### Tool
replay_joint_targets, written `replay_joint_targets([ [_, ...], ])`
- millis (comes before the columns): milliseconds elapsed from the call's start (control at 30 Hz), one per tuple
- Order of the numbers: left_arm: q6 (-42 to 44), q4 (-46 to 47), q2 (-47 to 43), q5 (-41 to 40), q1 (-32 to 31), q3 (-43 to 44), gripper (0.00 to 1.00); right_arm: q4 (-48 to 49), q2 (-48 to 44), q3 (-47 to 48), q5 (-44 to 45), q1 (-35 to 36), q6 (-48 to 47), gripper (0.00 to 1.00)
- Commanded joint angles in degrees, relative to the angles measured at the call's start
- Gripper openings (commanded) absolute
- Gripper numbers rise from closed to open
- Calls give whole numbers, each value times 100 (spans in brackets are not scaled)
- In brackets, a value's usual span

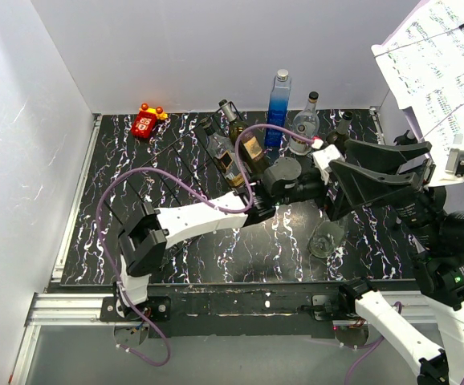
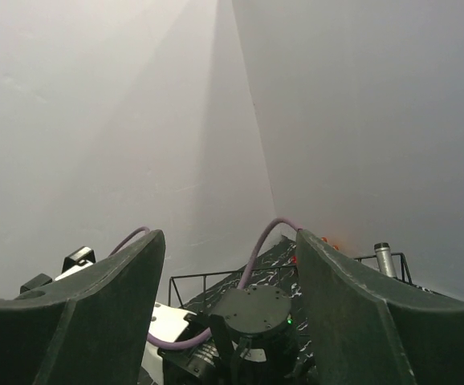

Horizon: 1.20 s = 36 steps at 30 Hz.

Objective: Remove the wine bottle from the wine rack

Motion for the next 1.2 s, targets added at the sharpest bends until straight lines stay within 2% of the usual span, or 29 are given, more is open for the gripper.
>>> replay_joint_targets([
  [0, -362, 107, -872, -611, -3, -146, 98, 58, -43, 227, 113, 23, -96, 74],
  [133, -679, -296, -1171, -1358, 6, -216, 98, -107, -51, 236, 140, 23, -122, 74],
  [233, -995, -972, -1381, -2491, 15, -190, 98, -231, -60, 245, 166, 23, -228, 74],
  [467, -1170, -1912, -1900, -4100, 164, -586, 98, -522, -174, 183, 500, 23, -491, 74],
  [567, -1907, -2931, -1936, -4786, 444, -498, 98, -618, -166, 175, 544, 23, -570, 74],
  [633, -2618, -3372, -2076, -4911, 752, -594, 97, -776, -113, 166, 596, 23, -649, 74],
  [700, -3216, -3653, -2217, -4928, 1199, -726, 91, -996, -43, 192, 623, 14, -702, 74],
  [767, -3718, -4293, -2130, -5191, 1525, -491, 84, -1067, -25, 131, 614, 15, -711, 74],
  [867, -4316, -5619, -1639, -5876, 1895, 492, 78, -1032, -86, 8, 596, 23, -659, 74],
  [967, -4581, -6623, -1077, -6115, 2255, 1346, 72, -1014, -95, -71, 561, 15, -641, 74],
  [1167, -4388, -6959, -355, -5931, 2800, 2129, 65, -1049, -95, -116, 553, 23, -641, 74],
])
